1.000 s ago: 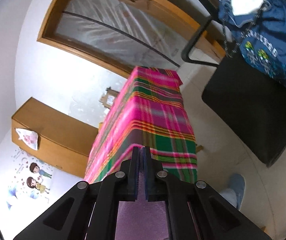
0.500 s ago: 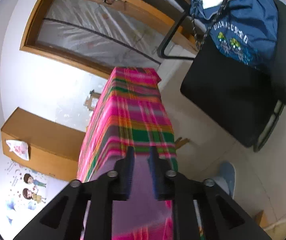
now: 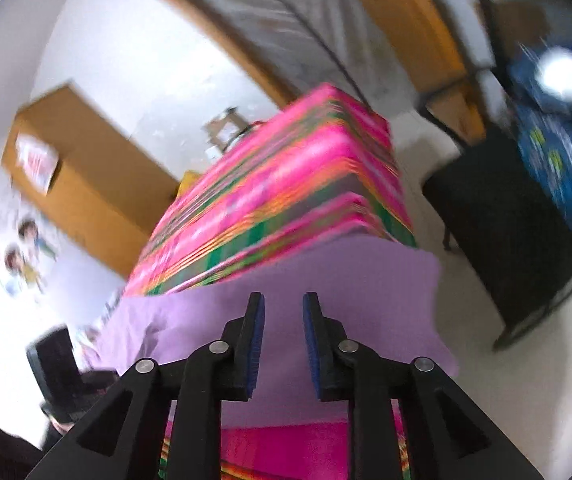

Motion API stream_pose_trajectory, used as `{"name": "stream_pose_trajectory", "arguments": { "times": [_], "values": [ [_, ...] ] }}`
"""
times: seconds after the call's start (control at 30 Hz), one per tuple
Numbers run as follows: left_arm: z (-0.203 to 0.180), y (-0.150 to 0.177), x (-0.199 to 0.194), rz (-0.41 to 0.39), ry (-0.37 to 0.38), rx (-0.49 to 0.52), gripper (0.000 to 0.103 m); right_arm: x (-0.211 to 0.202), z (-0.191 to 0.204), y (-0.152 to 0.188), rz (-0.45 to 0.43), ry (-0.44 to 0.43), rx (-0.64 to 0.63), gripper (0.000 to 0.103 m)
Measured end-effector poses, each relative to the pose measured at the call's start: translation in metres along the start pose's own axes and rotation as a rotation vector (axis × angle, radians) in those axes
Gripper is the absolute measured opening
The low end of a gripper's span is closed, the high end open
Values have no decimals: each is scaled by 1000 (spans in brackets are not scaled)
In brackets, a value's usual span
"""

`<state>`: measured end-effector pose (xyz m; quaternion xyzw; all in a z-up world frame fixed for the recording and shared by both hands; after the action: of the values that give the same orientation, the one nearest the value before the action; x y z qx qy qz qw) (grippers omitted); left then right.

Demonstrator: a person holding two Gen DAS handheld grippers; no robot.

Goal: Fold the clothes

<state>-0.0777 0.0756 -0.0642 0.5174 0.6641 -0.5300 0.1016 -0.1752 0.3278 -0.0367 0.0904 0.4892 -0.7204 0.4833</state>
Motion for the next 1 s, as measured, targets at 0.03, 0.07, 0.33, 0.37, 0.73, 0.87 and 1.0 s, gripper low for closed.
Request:
{"name": "stream_pose_trajectory", "arguments": {
  "times": [0.03,0.07,0.33,0.37,0.73,0.87,1.0],
  "values": [
    [4,-1,-3,-8,-9,-11,5,5,20,0,4,-4,-57,35],
    [9,-1,-6,-13,-20,-21,5,11,37,1,15,-8,-107,37],
    [30,13,-20,-24,-48,-77,5,93,135,22,186,-3,-482,37],
    [31,17,-20,-23,-46,-81,5,104,142,28,221,-23,-508,36],
    [32,33,-30,-39,5,-86,6,165,145,18,259,123,-581,21],
    [33,33,-34,-49,4,-88,6,153,136,5,224,147,-536,24],
    [37,30,-39,-65,-7,-98,6,122,151,23,204,59,-580,24]
  ]
}}
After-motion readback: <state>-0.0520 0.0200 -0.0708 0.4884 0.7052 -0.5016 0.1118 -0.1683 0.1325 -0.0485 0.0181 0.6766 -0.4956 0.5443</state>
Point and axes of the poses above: each gripper's, at about its wrist camera, not at the fingertips, and x roughly the way its jaws point, z to its left, y to its underside, the point moved 7 cm from there along x, roughly the way its jaws point, and after that the axes turned 7 degrees about y, right-handed, at the moved point
